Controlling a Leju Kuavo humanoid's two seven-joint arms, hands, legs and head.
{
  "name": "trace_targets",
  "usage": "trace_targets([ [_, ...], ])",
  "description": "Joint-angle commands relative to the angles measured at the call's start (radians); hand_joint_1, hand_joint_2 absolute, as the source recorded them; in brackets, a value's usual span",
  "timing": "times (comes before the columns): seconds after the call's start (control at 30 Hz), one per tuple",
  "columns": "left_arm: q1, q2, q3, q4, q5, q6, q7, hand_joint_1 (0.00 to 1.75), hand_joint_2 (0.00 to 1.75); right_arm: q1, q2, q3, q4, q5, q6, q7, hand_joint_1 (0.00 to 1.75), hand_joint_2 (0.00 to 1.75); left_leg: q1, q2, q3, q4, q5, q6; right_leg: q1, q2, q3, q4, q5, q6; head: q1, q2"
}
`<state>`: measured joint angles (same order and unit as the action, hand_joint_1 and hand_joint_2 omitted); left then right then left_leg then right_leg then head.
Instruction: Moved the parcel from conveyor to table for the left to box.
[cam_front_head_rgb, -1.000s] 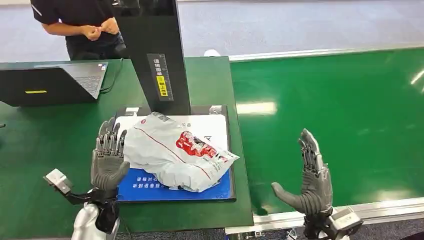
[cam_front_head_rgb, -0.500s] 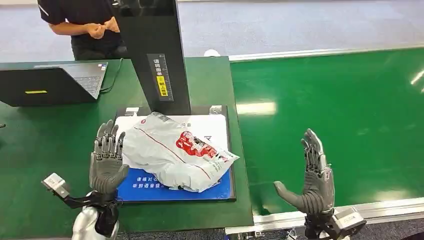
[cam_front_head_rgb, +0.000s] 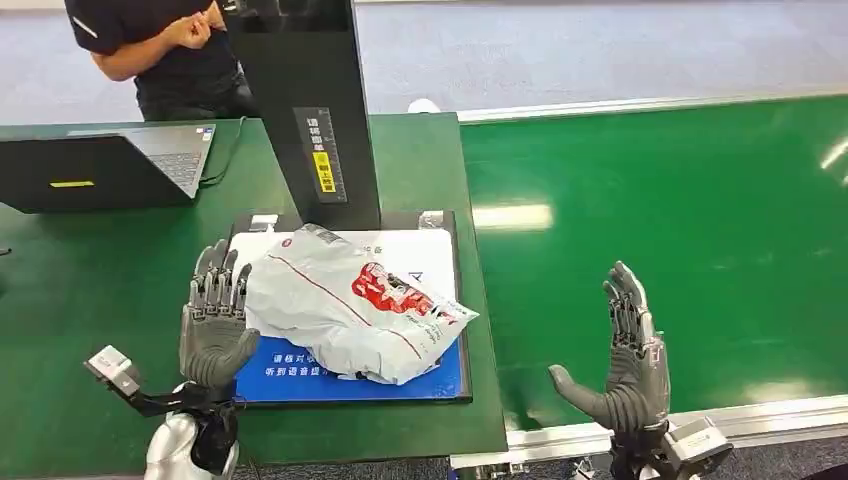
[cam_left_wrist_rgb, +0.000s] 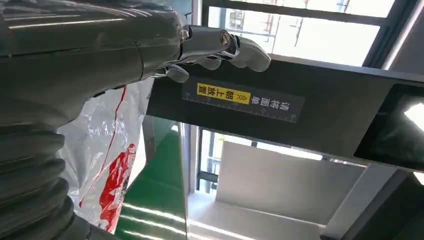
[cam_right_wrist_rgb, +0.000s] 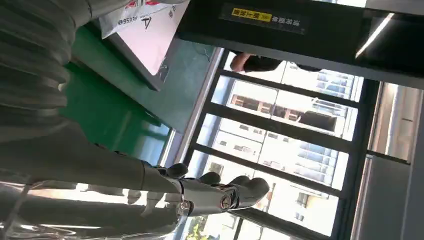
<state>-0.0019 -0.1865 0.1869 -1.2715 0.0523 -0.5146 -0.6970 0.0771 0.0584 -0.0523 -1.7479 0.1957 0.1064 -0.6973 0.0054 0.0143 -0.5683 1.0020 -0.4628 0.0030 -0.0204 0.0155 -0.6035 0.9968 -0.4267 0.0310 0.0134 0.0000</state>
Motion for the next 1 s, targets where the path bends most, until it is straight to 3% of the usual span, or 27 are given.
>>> trace_targets([
  [0.03, -0.022, -0.006, 0.013, 0.007, -0.004, -0.004, 0.015, 0.0, 1.75, 0.004, 0.048, -0.041, 0.019, 0.012, 0.011, -0.001, 0.0, 1.75, 0.0, -0.002, 0.0, 0.0, 0.0, 0.0, 0.0, -0.002, 0.001, 0.0, 0.0, -0.001, 0.0, 0.0],
  [0.63, -0.027, -0.004, 0.012, 0.013, -0.005, -0.005, 0.025, 0.0, 1.75, 0.006, 0.066, -0.072, 0.032, 0.021, 0.046, -0.001, 0.0, 1.75, 0.0, -0.002, 0.001, -0.001, 0.0, -0.001, 0.001, -0.002, 0.001, 0.0, 0.0, -0.002, 0.0, 0.0],
  [0.7, -0.024, 0.007, -0.007, 0.01, -0.087, 0.053, 0.03, 0.0, 1.75, 0.005, 0.062, -0.07, 0.036, 0.019, 0.038, -0.001, 0.0, 1.75, 0.0, -0.002, 0.002, -0.001, 0.0, -0.001, 0.001, -0.002, 0.001, -0.001, 0.0, -0.002, 0.0, 0.0],
  [0.77, -0.025, 0.033, -0.084, 0.007, -0.315, 0.211, 0.049, 0.0, 1.75, 0.008, 0.06, -0.073, 0.034, 0.019, 0.027, -0.001, 0.0, 1.75, 0.0, -0.003, 0.001, -0.001, 0.0, -0.001, 0.001, -0.003, 0.001, -0.001, 0.0, -0.002, 0.0, 0.0],
  [0.9, -0.02, 0.06, -0.219, 0.003, -0.609, 0.367, 0.093, 0.0, 1.75, -0.006, 0.06, -0.073, 0.052, 0.024, 0.038, -0.001, 0.0, 1.75, 0.0, -0.003, 0.0, 0.0, 0.001, 0.0, 0.0, -0.003, 0.001, 0.0, 0.0, -0.001, 0.0, 0.0],
  [0.93, -0.02, 0.082, -0.283, 0.017, -0.812, 0.522, 0.157, 0.0, 1.75, -0.014, 0.058, -0.071, 0.064, 0.029, 0.039, -0.001, 0.0, 1.75, 0.0, -0.004, 0.001, -0.001, 0.001, 0.0, 0.001, -0.005, 0.001, -0.001, 0.0, -0.002, 0.0, 0.0],
  [1.0, -0.027, 0.09, -0.317, 0.058, -0.922, 0.574, 0.216, 0.0, 1.75, -0.023, 0.055, -0.068, 0.075, 0.027, 0.045, -0.001, 0.0, 1.75, 0.0, -0.003, 0.001, -0.001, 0.001, 0.0, 0.0, -0.004, 0.001, -0.001, 0.0, -0.002, 0.0, 0.0],
])
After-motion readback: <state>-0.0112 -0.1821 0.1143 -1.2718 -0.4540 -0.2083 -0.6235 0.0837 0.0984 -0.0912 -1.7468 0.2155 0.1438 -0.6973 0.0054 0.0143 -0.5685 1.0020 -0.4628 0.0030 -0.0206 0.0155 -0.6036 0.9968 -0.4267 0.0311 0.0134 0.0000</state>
